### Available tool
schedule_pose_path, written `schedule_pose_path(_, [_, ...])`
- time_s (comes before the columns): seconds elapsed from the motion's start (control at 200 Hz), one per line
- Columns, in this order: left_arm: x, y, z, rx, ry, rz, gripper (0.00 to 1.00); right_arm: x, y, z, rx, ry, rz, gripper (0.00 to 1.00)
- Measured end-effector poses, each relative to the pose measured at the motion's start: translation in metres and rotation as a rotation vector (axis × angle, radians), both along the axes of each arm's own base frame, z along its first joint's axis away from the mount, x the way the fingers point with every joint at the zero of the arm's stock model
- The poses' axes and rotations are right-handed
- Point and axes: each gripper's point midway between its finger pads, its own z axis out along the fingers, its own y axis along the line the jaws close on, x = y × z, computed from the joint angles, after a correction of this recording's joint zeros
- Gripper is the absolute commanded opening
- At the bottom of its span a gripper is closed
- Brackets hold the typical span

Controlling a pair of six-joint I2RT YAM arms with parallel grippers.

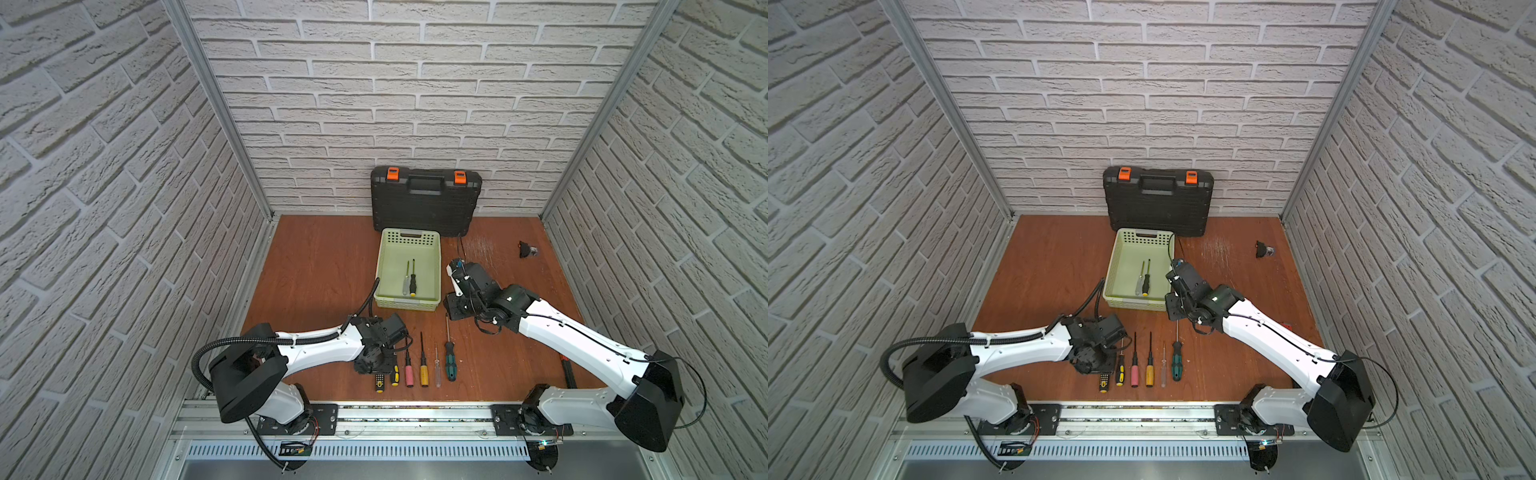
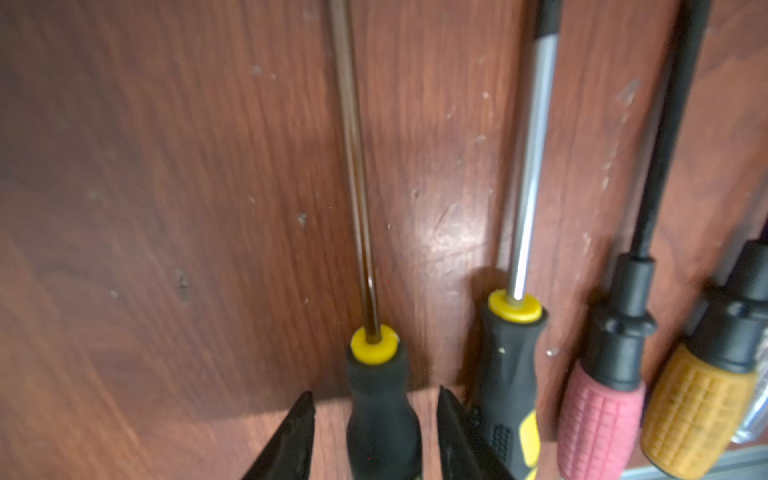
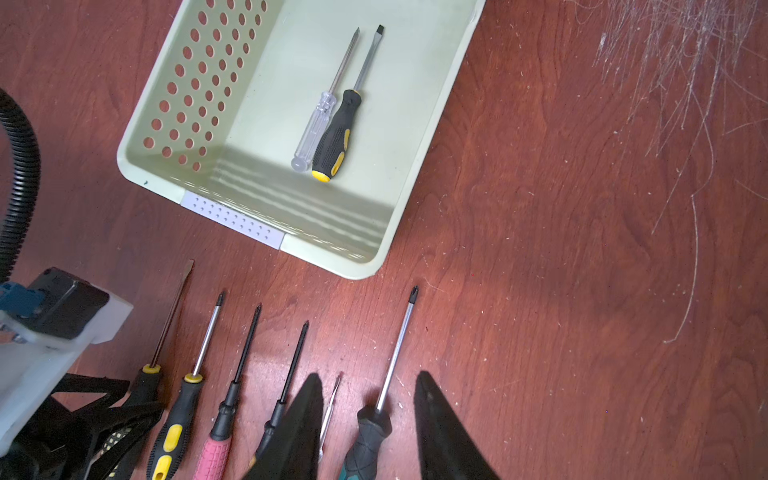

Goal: Put the screwdriver in the bin
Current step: 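Lower the left gripper onto the black-yellow dotted screwdriver handle and close it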

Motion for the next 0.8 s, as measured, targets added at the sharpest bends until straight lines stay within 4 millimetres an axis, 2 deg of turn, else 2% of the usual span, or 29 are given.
schedule_pose_path(0.195, [-0.002, -0.001, -0.003, -0.003, 0.013, 0.003, 0.38, 0.0, 0.0, -0.001, 0.004, 0.003, -0.004, 0.39])
schedule_pose_path(0.26, [-0.003, -0.002, -0.003, -0.004, 0.013, 0.01, 0.31, 0.0, 0.001, 0.0, 0.009, 0.003, -0.005, 0.39])
schedule_pose_path(0.305, [-0.003, -0.002, -0.003, -0.006, 0.014, 0.014, 0.3, 0.0, 0.002, 0.0, 0.014, 0.002, -0.007, 0.39])
schedule_pose_path(0.365, [-0.004, -0.002, -0.003, -0.009, 0.014, 0.016, 0.2, 0.001, 0.003, 0.001, 0.021, -0.002, -0.007, 0.39])
schedule_pose_path(0.425, [-0.004, -0.003, -0.003, -0.01, 0.015, 0.02, 0.17, 0.002, 0.003, 0.001, 0.024, -0.005, -0.008, 0.39])
schedule_pose_path(0.635, [-0.003, -0.001, -0.002, -0.004, 0.008, 0.019, 0.09, 0.003, 0.006, 0.001, 0.037, -0.005, -0.005, 0.39])
schedule_pose_path(0.8, [-0.004, 0.011, 0.007, 0.012, 0.004, 0.021, 0.09, 0.002, 0.007, -0.002, 0.042, -0.003, -0.004, 0.39])
